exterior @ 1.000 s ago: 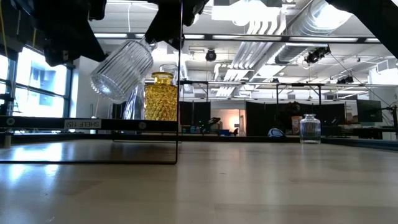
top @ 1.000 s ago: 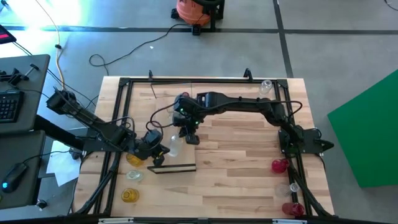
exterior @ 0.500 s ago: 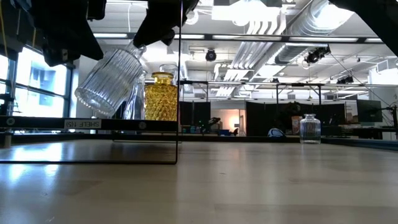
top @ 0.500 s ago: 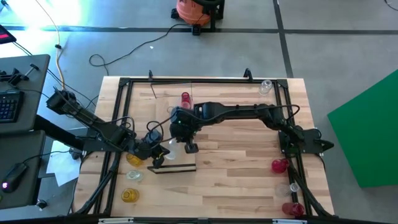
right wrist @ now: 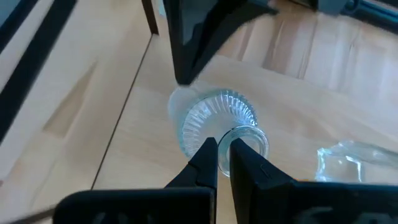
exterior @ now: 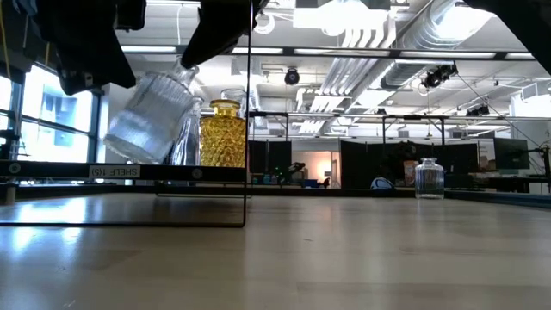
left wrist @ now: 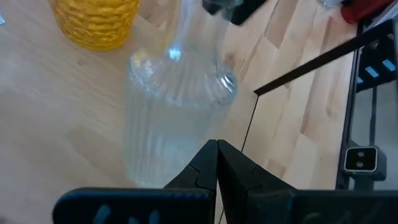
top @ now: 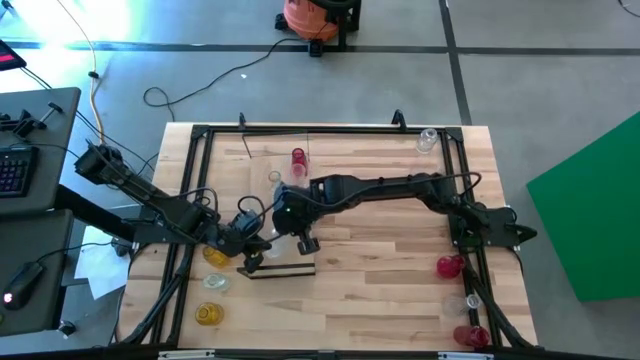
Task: Sort vases onto shelf
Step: Put the transparent vase on the shelf aligned with the other transparent vase
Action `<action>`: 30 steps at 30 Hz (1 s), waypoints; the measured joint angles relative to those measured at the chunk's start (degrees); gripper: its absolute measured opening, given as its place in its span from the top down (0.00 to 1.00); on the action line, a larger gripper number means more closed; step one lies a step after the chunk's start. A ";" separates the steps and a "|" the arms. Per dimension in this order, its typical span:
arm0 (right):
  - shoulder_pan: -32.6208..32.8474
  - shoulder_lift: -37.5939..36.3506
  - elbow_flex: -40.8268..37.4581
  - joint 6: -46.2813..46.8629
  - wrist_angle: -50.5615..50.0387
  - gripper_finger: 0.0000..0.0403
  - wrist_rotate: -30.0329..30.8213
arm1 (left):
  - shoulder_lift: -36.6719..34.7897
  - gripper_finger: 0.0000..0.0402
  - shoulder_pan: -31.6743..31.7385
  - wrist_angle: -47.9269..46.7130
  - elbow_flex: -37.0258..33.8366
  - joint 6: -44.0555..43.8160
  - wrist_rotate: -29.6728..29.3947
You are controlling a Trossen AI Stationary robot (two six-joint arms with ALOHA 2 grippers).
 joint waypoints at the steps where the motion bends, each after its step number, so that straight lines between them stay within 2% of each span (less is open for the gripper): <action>1: 0.23 0.13 0.00 0.12 -0.18 1.00 0.69 | -0.02 1.00 -0.02 0.00 0.00 0.02 0.20; 15: 1.90 0.66 0.77 3.72 -0.76 1.00 4.18 | 5.83 1.00 -1.69 2.55 0.10 -1.52 4.63; 20: 2.48 0.75 3.17 4.32 -1.21 1.00 4.20 | 7.06 1.00 -2.38 4.86 0.17 -1.12 4.02; 30: 2.76 0.75 3.66 5.42 -3.90 1.00 3.81 | 6.19 1.00 -2.32 3.56 0.14 2.34 2.59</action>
